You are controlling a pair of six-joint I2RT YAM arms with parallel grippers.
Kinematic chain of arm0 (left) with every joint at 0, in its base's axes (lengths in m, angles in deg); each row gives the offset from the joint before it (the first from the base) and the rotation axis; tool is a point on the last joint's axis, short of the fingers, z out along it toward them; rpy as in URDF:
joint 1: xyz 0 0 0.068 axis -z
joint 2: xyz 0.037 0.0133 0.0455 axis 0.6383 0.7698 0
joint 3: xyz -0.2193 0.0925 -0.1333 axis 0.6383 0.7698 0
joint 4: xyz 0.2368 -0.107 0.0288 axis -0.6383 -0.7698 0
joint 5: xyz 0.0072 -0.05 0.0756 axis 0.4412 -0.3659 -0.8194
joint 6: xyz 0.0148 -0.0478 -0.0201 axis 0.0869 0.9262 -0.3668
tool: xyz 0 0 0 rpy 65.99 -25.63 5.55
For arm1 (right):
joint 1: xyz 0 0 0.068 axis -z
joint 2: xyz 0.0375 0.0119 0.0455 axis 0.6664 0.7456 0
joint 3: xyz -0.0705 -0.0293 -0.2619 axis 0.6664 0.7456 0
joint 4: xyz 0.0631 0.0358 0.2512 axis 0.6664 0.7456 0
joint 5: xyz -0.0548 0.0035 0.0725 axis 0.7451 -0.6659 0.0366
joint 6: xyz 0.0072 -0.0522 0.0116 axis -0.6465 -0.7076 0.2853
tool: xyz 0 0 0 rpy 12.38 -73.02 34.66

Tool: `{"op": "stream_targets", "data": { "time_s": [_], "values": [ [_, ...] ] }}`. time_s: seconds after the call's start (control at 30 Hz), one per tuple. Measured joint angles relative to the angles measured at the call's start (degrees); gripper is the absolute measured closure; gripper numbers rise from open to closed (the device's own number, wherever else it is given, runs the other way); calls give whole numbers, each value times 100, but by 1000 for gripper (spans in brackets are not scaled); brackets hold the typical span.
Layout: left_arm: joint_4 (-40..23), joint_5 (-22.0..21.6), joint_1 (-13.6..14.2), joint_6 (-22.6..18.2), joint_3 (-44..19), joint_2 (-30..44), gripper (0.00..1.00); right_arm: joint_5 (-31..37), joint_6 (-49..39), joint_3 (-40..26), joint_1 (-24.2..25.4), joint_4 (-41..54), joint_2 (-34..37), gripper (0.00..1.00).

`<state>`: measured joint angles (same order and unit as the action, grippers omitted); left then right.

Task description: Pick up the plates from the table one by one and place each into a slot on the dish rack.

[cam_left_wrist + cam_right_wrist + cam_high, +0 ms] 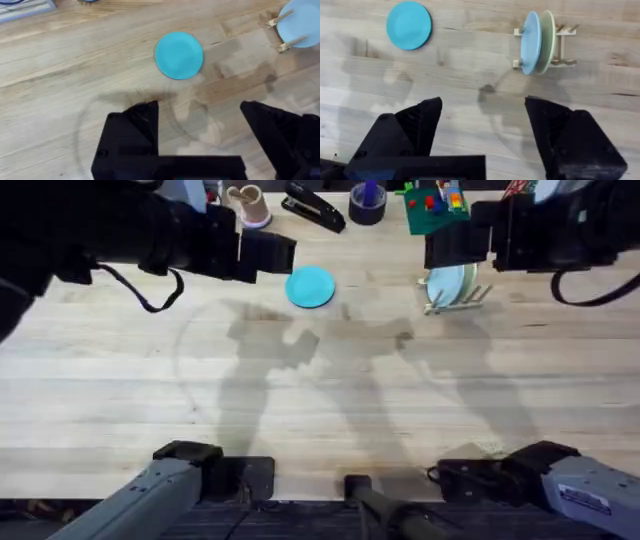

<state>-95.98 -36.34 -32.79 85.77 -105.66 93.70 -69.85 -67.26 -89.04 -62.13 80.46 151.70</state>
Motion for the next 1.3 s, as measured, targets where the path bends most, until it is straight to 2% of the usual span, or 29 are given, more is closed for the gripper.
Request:
{"op": "stream_targets", "data": {
  "time_s": [0.07,0.1,0.27,0.3,0.47,0.6,0.8,0.93,0.97,1.13,1.3],
  "values": [
    [-1,2,0,2,0,-2,28,-15,2,0,0,1,38,7],
    [-1,1,0,5,0,-2,112,-18,6,0,0,1,51,7],
    [-2,23,0,-6,0,1,890,-22,17,2,0,5,61,7],
    [2,45,0,-24,0,6,938,-20,17,2,0,4,60,6],
    [22,351,-44,-26,0,200,959,-25,17,2,0,5,61,7],
    [72,908,-342,-65,0,445,959,-30,17,2,0,3,61,7],
    [206,2083,-951,-349,0,857,961,-40,17,2,0,3,61,8],
    [345,2903,-1148,-551,0,1349,961,-40,17,2,0,3,61,8],
    [460,3446,-1251,-695,0,1722,961,-40,17,2,0,3,61,7],
    [522,3913,-1396,-858,0,2082,961,-40,17,2,0,3,61,7],
    [598,4093,-1432,-990,0,2400,961,-40,42,2,0,3,61,8]
  ]
}}
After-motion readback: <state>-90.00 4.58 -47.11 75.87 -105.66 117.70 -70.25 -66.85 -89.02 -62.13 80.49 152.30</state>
